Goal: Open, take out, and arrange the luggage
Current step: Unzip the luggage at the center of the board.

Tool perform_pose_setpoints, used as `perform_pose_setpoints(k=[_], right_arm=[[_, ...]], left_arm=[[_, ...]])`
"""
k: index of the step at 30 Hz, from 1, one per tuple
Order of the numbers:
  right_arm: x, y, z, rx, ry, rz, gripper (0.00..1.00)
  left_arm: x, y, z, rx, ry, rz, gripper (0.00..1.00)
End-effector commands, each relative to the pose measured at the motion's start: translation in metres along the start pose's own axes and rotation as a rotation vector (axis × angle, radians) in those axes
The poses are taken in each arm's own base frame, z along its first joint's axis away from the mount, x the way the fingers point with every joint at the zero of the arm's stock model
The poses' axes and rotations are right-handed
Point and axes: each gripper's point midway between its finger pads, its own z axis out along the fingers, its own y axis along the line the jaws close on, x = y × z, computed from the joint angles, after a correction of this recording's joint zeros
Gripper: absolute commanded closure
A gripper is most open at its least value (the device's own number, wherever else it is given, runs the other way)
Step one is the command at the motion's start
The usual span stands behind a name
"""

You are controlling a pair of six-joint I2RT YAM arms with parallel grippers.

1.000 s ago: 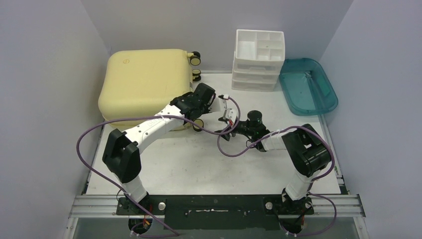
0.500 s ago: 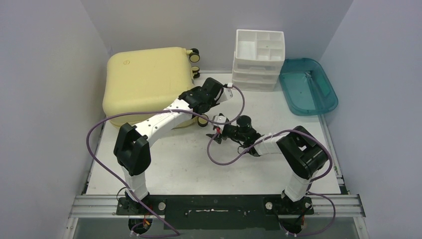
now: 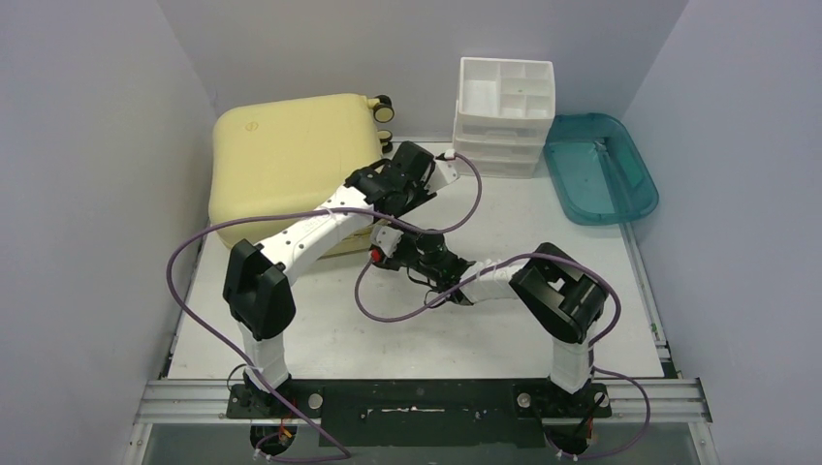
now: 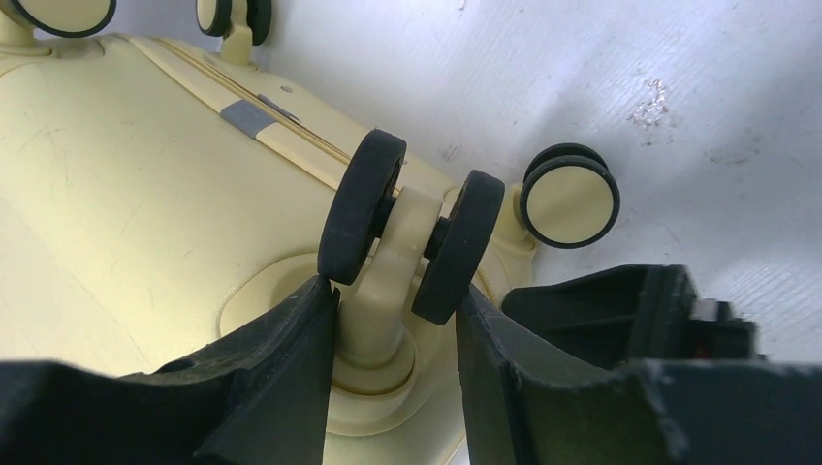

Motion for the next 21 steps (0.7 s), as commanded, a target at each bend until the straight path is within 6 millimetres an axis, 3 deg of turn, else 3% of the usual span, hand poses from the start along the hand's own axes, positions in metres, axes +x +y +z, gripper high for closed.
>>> perform_pose_setpoints(k=[1, 6, 9, 14, 17, 21], right_arm=[[-0.014, -0.028, 0.017, 0.099, 0.024, 0.041, 0.43], [-0.010, -0.028, 0.029, 0.145, 0.071, 0.038, 0.49], [-0.008, -0.029, 0.032, 0.178, 0.102, 0.007, 0.59], [-0.008, -0.026, 0.033, 0.172, 0.117, -0.020, 0.90], [-0.009, -0.021, 0.032, 0.141, 0.116, -0.020, 1.00], [-0.008, -0.016, 0.026, 0.081, 0.102, 0.001, 1.00]], left_arm=[[-0.081, 0.004, -0.032, 0.039, -0.274, -0.151, 1.00], [-0.083, 0.002, -0.030, 0.052, -0.272, -0.160, 1.00], [-0.082, 0.001, -0.029, 0.054, -0.266, -0.160, 1.00], [-0.079, -0.001, -0.028, 0.057, -0.258, -0.155, 1.00], [-0.079, 0.000, -0.027, 0.056, -0.256, -0.154, 1.00], [-0.077, 0.002, -0.030, 0.045, -0.253, -0.149, 1.00]])
